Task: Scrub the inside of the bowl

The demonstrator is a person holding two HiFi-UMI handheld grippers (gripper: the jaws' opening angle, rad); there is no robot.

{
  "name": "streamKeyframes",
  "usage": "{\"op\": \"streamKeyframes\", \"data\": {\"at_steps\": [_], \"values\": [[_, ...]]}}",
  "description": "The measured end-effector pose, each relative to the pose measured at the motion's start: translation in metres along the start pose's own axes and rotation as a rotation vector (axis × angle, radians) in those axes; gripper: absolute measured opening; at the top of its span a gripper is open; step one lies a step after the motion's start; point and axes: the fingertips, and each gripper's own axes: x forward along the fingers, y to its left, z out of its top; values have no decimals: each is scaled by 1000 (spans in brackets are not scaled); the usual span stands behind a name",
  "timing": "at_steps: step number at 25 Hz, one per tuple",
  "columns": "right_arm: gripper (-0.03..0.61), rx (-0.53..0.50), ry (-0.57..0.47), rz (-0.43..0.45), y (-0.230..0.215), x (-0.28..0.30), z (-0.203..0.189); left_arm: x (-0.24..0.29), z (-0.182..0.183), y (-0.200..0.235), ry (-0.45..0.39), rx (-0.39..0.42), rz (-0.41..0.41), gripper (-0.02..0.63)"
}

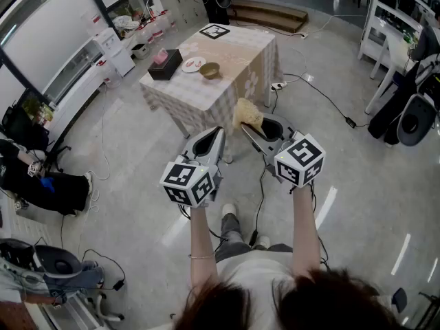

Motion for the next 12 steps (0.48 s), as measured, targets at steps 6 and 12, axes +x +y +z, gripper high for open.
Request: {"op": "streamKeyframes", "data": {"at_steps": [6,12], "values": [[95,6,3,5,-3,-4,-2,5,-3,-3,5,-10,-3,12],[95,18,-3,-2,-9,-5,-1,9,-6,-5,11,-4,-3,12]]}}
